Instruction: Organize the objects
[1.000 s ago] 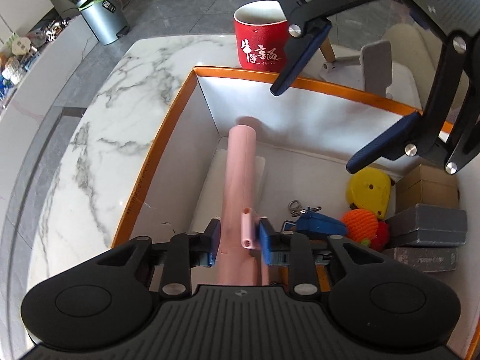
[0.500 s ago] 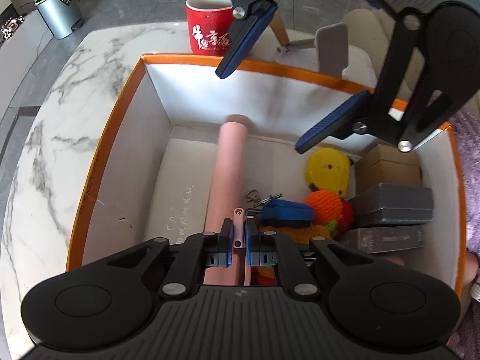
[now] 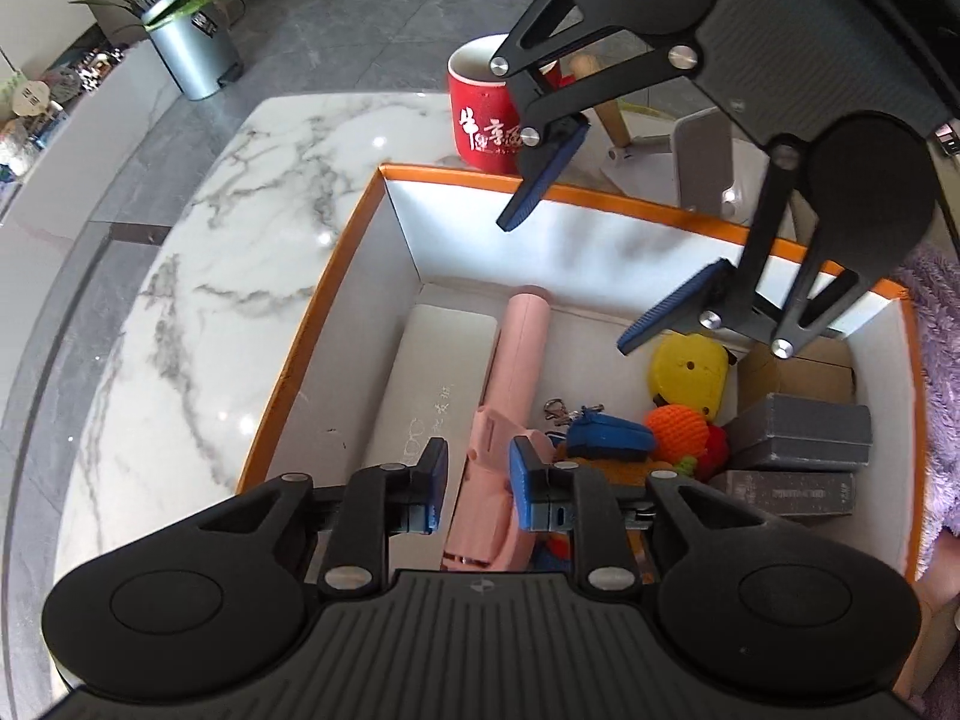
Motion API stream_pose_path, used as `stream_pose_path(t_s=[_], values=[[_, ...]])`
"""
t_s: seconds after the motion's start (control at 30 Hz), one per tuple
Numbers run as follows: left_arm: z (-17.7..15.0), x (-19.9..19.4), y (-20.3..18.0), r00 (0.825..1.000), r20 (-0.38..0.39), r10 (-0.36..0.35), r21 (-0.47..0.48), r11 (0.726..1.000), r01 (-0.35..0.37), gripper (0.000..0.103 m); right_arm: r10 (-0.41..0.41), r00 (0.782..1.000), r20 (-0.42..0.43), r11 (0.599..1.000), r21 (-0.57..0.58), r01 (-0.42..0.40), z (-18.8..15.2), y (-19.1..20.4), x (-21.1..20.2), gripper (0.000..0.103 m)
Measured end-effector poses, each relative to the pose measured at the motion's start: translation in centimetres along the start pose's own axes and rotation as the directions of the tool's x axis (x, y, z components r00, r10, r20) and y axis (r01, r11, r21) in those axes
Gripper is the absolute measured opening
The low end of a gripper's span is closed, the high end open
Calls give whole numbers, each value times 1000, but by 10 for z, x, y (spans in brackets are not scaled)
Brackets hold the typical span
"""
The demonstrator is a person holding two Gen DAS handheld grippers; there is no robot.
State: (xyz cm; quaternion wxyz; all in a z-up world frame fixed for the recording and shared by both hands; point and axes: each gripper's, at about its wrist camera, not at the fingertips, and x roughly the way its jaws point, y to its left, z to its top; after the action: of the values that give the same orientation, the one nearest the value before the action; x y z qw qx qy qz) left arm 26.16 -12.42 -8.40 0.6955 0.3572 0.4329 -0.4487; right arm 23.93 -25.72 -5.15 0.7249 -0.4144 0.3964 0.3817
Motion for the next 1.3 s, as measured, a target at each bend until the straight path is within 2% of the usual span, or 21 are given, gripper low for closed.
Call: stream_pose_path(t_s=[0.1, 0.2, 0.33, 0.5, 0.57, 0.6, 0.7, 0.77, 0.8, 0.87, 0.93, 1.03, 1.07, 1.1, 1.17, 1.23, 1.3], values=[[-5, -28, -15, 998, 44, 41, -17, 999, -40, 36, -11, 1000, 18, 999, 35, 10, 2, 2, -16, 65], [-11, -54, -29, 988, 95, 120, -84, 990, -112, 37, -25, 999, 37, 994, 108, 21, 4, 4, -34, 65], [-19, -88, -44, 961, 164, 222, -238, 954, -180, 37, -80, 995, 67, 970, 235, 62, 5, 14, -60, 66], [-33, -123, -72, 917, 209, 338, -377, 893, -243, 44, -161, 982, 98, 902, 418, 107, 1, 34, -98, 69], [-42, -138, -86, 888, 233, 397, -439, 858, -268, 48, -201, 974, 104, 872, 471, 129, -1, 47, -111, 69], [-46, -143, -92, 874, 242, 422, -470, 839, -275, 53, -224, 969, 108, 856, 498, 142, -2, 54, -117, 69], [-61, -161, -113, 809, 267, 523, -580, 758, -298, 62, -284, 954, 100, 798, 576, 177, -8, 77, -128, 71], [-72, -170, -126, 766, 262, 586, -641, 700, -316, 71, -297, 949, 111, 760, 629, 165, -15, 92, -133, 74], [-76, -172, -131, 751, 255, 609, -667, 673, -319, 74, -295, 948, 122, 741, 656, 147, -19, 99, -135, 74], [-86, -174, -141, 734, 232, 638, -720, 620, -312, 76, -292, 947, 136, 694, 712, 112, -27, 114, -137, 76], [-95, -171, -150, 721, 211, 660, -755, 578, -308, 84, -301, 941, 153, 662, 744, 91, -33, 129, -137, 77], [-108, -166, -167, 679, 170, 714, -788, 513, -342, 88, -345, 925, 161, 611, 787, 91, -42, 150, -138, 78], [-113, -164, -173, 667, 145, 731, -802, 482, -354, 88, -355, 920, 166, 596, 798, 86, -46, 158, -138, 78], [-115, -161, -177, 661, 126, 740, -811, 460, -360, 88, -360, 917, 171, 585, 807, 79, -48, 164, -139, 79], [-124, -158, -187, 659, 115, 743, -824, 442, -354, 88, -374, 910, 176, 555, 829, 68, -55, 178, -140, 80], [-132, -155, -194, 672, 107, 733, -841, 426, -332, 88, -396, 901, 175, 543, 836, 76, -59, 191, -142, 80], [-141, -153, -203, 676, 101, 730, -853, 413, -319, 88, -419, 892, 169, 529, 844, 88, -63, 203, -144, 82]])
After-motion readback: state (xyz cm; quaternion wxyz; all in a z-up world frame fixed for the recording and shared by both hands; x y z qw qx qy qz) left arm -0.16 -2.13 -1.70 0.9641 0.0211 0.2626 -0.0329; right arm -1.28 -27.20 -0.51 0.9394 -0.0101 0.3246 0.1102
